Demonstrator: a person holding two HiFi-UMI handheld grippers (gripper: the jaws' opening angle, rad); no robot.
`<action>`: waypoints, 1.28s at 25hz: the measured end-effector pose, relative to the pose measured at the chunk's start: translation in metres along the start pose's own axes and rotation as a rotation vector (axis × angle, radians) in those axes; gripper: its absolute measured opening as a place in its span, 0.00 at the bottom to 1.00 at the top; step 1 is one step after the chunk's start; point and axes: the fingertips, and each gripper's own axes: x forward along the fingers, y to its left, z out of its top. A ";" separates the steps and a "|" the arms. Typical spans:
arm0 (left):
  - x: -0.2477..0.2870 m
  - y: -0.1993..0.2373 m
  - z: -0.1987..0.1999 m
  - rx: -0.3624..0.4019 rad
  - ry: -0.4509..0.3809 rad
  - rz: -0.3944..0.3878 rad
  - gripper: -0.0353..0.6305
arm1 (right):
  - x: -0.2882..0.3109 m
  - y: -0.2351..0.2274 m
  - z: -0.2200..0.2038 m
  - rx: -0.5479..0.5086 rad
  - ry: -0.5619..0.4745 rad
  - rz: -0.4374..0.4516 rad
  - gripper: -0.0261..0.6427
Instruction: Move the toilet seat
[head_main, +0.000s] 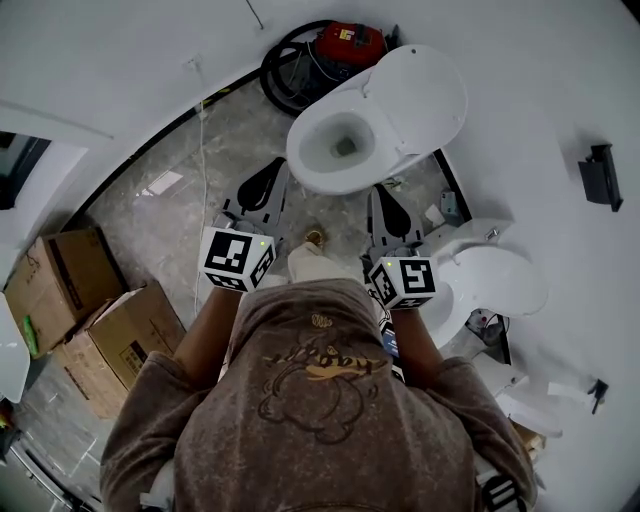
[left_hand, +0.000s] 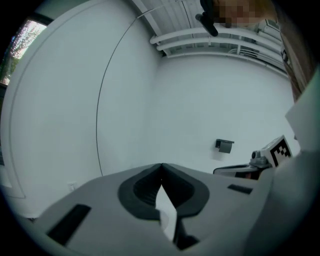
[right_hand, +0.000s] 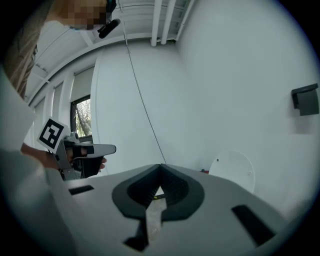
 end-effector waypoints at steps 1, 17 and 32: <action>0.008 0.002 0.001 0.005 0.000 -0.004 0.07 | 0.006 -0.004 0.002 0.002 -0.003 0.003 0.04; 0.085 0.045 0.005 0.019 0.071 -0.201 0.07 | 0.072 -0.019 -0.002 0.080 -0.011 -0.176 0.04; 0.152 0.059 -0.061 0.030 0.141 -0.285 0.07 | 0.108 -0.058 -0.062 0.136 0.020 -0.284 0.04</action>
